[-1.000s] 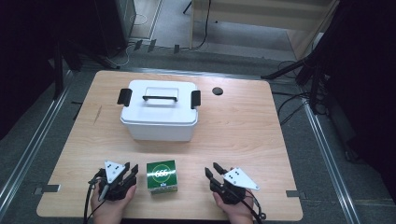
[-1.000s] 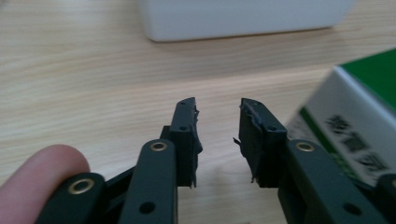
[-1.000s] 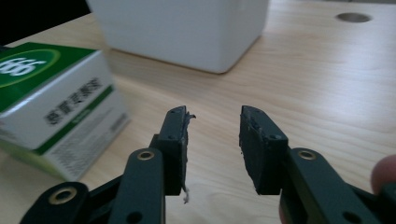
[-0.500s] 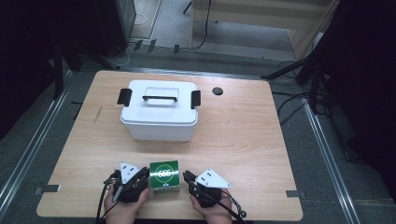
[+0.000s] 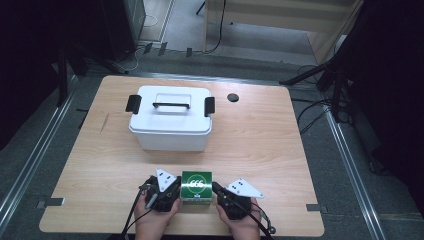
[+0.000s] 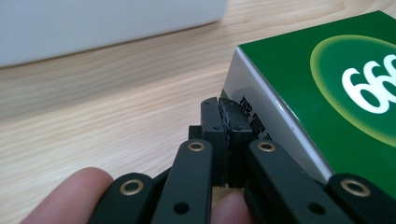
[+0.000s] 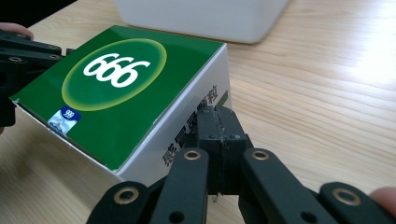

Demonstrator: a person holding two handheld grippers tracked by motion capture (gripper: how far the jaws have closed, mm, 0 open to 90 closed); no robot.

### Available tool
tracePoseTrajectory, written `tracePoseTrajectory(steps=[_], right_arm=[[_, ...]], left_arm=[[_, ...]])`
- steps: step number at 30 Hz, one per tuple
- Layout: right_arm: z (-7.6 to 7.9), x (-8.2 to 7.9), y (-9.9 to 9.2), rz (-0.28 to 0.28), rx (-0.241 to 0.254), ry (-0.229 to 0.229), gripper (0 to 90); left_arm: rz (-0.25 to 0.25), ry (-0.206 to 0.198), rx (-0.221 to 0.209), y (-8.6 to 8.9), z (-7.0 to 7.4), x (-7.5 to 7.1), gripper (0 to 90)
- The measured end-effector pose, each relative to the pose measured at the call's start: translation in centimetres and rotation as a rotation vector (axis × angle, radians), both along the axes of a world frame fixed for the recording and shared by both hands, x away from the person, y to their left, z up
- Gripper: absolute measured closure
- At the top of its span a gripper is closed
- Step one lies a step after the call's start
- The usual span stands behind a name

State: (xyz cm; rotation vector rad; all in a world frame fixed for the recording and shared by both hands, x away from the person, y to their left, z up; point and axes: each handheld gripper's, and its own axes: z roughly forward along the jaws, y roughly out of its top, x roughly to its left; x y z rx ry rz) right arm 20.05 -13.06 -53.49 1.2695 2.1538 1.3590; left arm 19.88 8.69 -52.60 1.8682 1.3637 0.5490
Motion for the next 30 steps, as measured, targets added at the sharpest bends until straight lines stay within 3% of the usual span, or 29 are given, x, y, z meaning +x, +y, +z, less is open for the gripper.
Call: tracePoseTrajectory(steps=[9,15,17,21,23,24,25,30], right_arm=[[0.4,0.6,-3.3,-0.079,-0.004,0.022,90.0],[0.5,0.6,-4.8,-0.099,-0.015,0.004,87.1],[0.5,0.7,-5.3,-0.112,-0.005,-0.014,75.6],[0.5,1.1,-5.9,-0.135,-0.041,-0.086,61.4],[0.5,1.4,-6.4,-0.139,-0.051,-0.11,62.1],[0.5,1.5,-6.7,-0.138,-0.036,-0.11,63.0],[0.8,1.7,-7.3,-0.152,-0.011,-0.13,61.1],[1.8,2.0,-8.4,-0.186,-0.004,-0.157,55.7]], left_arm=[[-0.041,0.002,-0.006,-3.5,0.0,0.9,90.0],[-0.071,0.009,-0.026,-3.9,0.0,1.4,84.9],[-0.073,0.006,-0.026,-3.3,0.0,1.5,78.0],[-0.028,-0.044,0.016,-1.4,0.5,1.0,58.8],[-0.008,-0.044,0.01,-0.3,0.6,0.8,44.2],[0.01,-0.046,0.0,0.3,0.7,0.7,36.4],[0.018,-0.053,-0.022,1.0,0.8,0.5,23.1],[0.047,-0.089,-0.044,4.7,0.7,0.0,13.4]])
